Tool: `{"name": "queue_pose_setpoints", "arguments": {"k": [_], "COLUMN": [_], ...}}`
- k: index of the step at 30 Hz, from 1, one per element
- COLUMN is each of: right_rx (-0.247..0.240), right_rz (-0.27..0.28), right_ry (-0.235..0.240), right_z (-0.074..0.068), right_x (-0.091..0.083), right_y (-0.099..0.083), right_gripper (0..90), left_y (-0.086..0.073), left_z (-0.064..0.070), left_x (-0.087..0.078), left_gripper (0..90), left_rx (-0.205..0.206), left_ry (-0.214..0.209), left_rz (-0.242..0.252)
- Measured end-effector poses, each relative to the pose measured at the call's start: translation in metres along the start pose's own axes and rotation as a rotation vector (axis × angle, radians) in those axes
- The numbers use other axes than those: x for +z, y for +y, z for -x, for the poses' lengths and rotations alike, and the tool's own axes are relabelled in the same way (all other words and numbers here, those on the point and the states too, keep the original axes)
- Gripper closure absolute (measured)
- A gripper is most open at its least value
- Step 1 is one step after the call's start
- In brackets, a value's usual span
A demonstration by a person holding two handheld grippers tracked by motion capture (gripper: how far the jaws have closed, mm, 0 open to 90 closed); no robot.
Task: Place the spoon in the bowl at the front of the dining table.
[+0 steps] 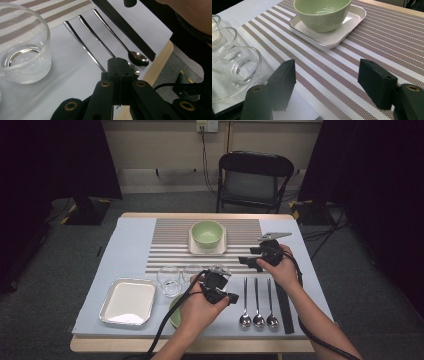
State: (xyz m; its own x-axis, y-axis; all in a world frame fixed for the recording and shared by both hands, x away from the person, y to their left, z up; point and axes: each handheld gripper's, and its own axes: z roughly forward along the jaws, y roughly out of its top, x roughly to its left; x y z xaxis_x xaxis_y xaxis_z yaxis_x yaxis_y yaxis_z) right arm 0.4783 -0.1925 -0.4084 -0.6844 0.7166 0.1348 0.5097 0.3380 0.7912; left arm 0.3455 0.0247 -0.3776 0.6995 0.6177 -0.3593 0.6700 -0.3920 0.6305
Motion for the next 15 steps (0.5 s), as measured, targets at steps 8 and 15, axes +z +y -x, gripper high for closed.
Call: {"name": "queue_pose_setpoints", "arguments": {"k": [8, 15], "right_rx": [-0.001, -0.001], "right_rz": [-0.001, 0.002], "right_ry": [0.005, 0.007], "right_z": [-0.001, -0.001], "right_x": [0.001, 0.001], "right_y": [0.000, 0.000], "right_gripper": [30.2, 30.3], "left_y": [0.001, 0.001], "left_z": [0.002, 0.006], "left_x": [0.007, 0.012], "left_gripper": [90.0, 90.0], "left_rx": [-0.006, -0.010], "left_ry": [-0.012, -0.020], "left_rz": [-0.001, 0.001]}}
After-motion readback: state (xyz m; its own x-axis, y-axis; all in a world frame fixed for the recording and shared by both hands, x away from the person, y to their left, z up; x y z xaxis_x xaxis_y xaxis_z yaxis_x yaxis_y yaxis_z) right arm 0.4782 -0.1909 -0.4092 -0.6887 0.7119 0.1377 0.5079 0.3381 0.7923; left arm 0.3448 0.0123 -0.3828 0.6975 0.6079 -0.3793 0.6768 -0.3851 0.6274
